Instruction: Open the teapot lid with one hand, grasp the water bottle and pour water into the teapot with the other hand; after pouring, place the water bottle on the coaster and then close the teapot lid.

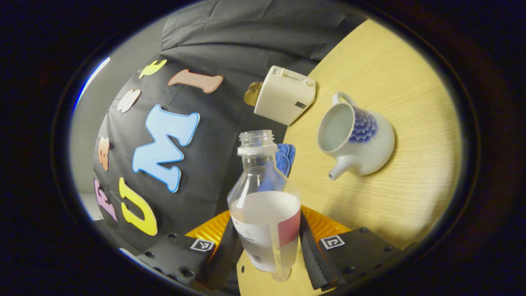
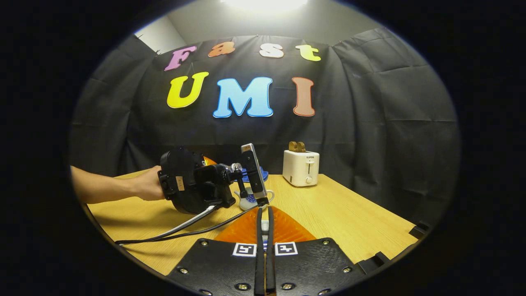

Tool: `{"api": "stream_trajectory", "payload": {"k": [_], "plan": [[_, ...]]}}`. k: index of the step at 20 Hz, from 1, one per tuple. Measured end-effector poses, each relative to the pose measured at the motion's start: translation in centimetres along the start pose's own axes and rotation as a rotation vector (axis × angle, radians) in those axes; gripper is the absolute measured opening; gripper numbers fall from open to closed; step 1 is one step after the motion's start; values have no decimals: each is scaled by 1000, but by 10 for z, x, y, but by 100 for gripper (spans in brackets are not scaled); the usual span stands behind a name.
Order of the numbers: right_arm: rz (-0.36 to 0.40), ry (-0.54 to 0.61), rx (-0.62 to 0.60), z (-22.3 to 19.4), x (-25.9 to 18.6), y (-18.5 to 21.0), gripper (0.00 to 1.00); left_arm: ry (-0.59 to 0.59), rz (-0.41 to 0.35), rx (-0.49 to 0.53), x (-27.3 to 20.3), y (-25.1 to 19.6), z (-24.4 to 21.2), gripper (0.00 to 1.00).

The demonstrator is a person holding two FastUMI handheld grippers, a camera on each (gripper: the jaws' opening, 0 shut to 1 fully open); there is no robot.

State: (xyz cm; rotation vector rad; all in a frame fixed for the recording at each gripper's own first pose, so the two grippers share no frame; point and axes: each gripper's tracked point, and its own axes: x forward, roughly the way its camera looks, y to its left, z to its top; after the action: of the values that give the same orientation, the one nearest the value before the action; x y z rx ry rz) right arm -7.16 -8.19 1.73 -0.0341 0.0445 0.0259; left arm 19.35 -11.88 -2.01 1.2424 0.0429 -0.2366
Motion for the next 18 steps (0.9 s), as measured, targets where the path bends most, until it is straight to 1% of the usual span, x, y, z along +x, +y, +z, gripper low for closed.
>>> {"api": "stream_trajectory", "payload": {"k": [3,5,7,11,14,18], "plan": [[-2,-4,6,0,-1,0,2,11,10,72,2,5,0,86],[-1,-1,9,-1,-1,-1,2,26,-15,109,4,-1,-2,86],[-2,-2,13,-1,-2,-2,2,28,-23,148,5,-1,-1,87],[0,3,22,-4,-1,-3,2,34,-19,238,6,4,2,86],[-2,8,23,-5,0,-5,2,31,2,323,5,12,7,86],[-5,10,31,-6,0,-6,2,57,-8,409,9,14,5,87]]}}
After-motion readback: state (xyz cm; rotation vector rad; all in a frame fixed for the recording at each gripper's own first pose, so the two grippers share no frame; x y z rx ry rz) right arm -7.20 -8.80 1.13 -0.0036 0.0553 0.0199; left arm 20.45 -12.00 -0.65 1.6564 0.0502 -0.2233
